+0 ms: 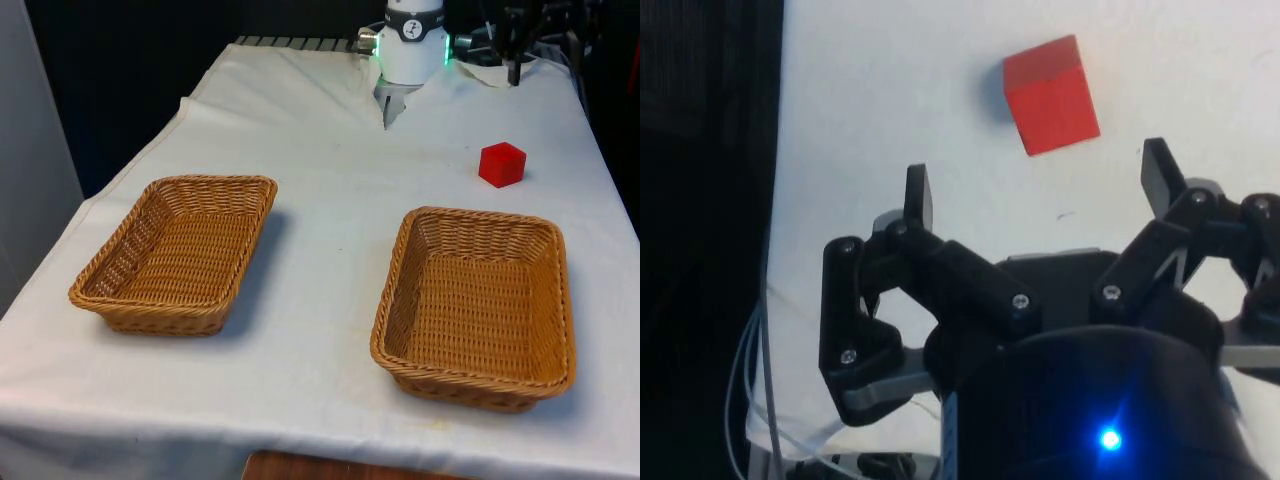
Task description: Pick up the red cube and place it into the right basket.
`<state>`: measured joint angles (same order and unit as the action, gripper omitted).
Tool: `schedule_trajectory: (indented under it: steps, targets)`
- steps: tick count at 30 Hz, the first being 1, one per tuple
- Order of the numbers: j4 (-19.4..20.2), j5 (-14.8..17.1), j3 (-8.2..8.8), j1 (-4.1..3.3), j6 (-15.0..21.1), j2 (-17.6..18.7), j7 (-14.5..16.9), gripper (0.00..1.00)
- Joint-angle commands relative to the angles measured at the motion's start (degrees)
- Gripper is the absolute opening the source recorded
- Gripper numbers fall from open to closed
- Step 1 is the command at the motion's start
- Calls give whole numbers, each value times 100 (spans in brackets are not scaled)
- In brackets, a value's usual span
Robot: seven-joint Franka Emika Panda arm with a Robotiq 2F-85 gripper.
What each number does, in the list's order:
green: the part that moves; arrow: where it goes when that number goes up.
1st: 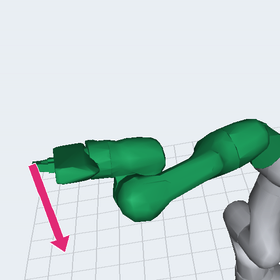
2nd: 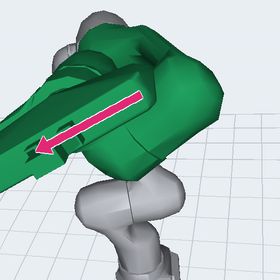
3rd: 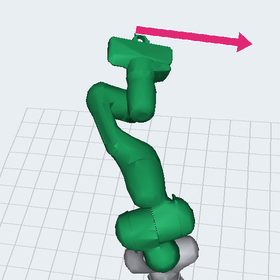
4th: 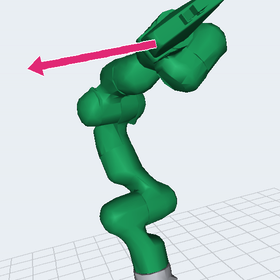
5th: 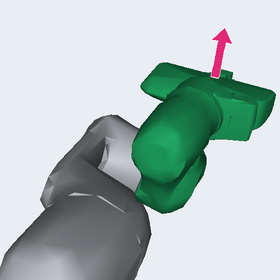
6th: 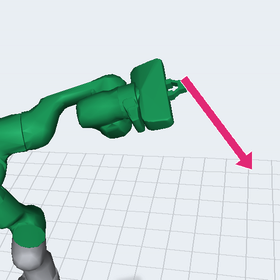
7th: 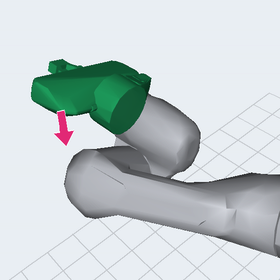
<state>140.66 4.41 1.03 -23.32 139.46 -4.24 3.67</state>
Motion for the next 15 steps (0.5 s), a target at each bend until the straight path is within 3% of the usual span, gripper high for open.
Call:
schedule_trajectory:
  steps: [1, 6, 7, 9, 15]
  targets:
    - [74, 86, -23, -29, 172, 34, 74, 100]
    - [241, 189, -120, -29, 516, 160, 246, 100]
    - [206, 97, -115, 0, 407, 155, 183, 100]
    - [298, 229, -160, -34, 636, 206, 309, 100]
    - [476, 401, -281, -29, 1014, 350, 556, 100]
